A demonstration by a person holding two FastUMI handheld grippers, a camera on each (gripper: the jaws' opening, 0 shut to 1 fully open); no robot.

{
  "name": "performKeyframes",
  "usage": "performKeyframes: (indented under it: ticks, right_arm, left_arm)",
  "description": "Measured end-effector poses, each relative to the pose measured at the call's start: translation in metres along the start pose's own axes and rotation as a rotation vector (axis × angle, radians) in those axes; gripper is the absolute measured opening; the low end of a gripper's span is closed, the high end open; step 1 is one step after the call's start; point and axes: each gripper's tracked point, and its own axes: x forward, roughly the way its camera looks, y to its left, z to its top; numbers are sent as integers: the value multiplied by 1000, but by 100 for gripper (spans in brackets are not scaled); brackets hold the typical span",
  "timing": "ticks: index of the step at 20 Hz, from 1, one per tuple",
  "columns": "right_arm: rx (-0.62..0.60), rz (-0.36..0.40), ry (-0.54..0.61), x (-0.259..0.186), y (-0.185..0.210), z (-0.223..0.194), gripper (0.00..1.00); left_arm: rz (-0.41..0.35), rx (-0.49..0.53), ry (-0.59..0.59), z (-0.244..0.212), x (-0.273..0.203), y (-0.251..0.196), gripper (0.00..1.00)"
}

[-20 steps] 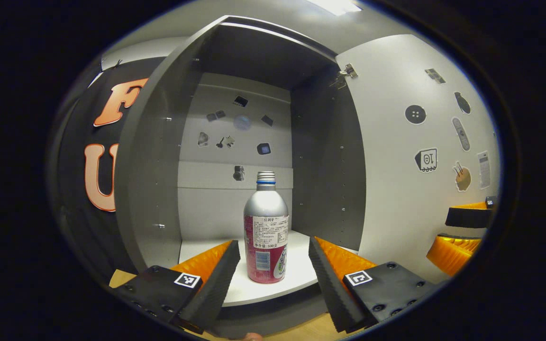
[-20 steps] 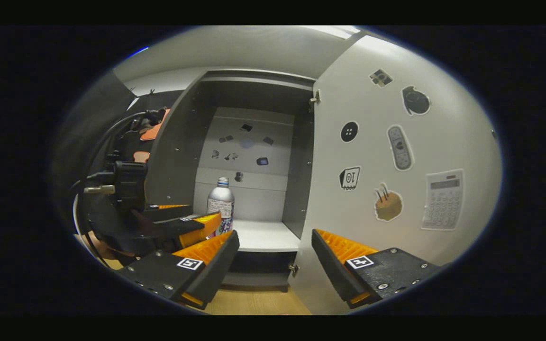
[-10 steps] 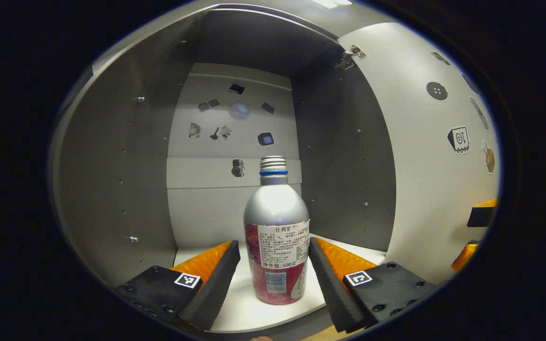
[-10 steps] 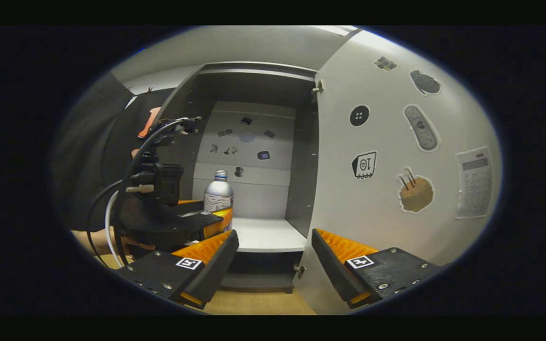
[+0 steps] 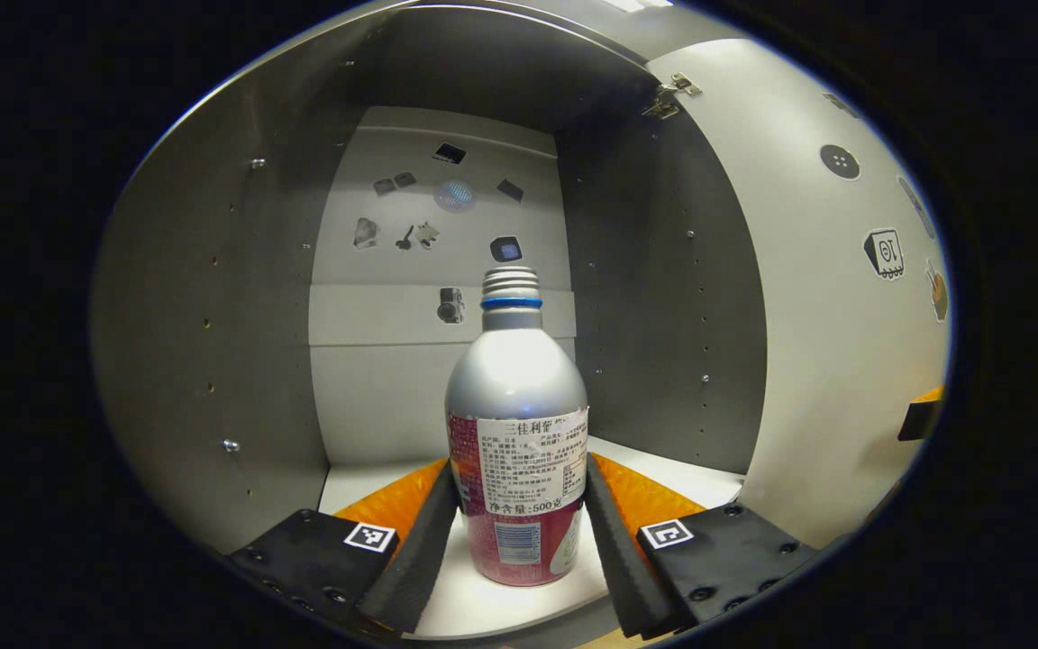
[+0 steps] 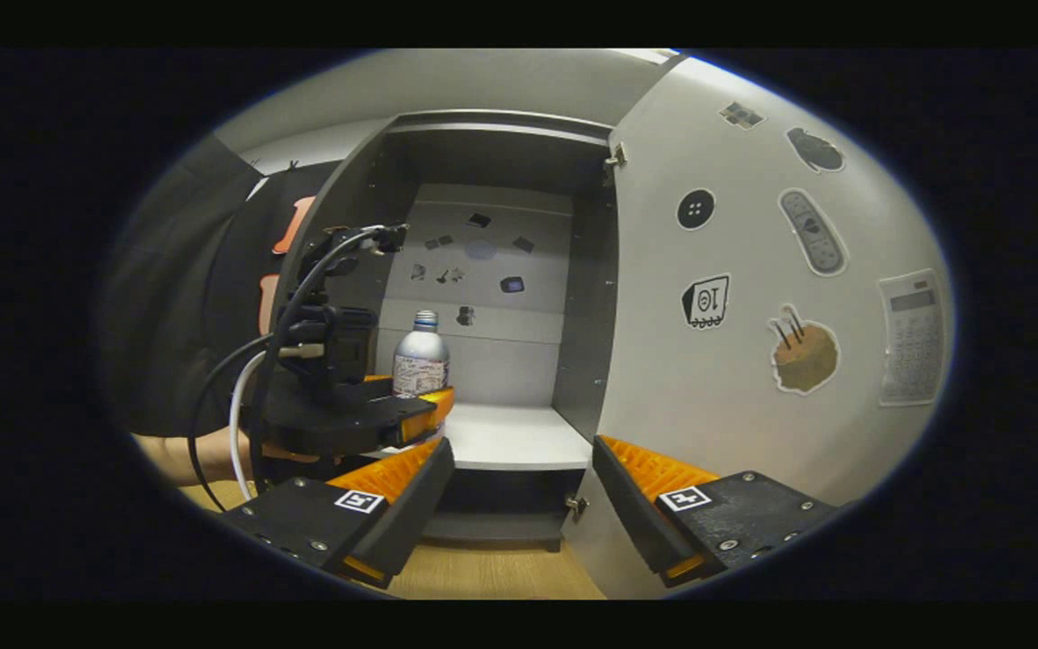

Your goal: Open the cabinet door with the right hand, grasp the bottle in the cabinet with the left hand and place it on the coaster, then close the cabinet door with the right hand.

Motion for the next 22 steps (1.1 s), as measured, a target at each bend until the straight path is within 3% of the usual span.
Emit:
performKeyframes:
  ticks: [6, 14, 22]
  right_arm:
    - [6, 29, -3, -15, 4, 1, 95]
    - [-10, 110, -21, -45, 16, 2, 95]
    - [20, 54, -43, -76, 26, 8, 97]
  left_arm:
    - [33, -47, -19, 12, -37, 6, 83]
    - [110, -21, -46, 26, -129, 12, 83]
    - [77, -37, -42, 8, -219, 13, 83]
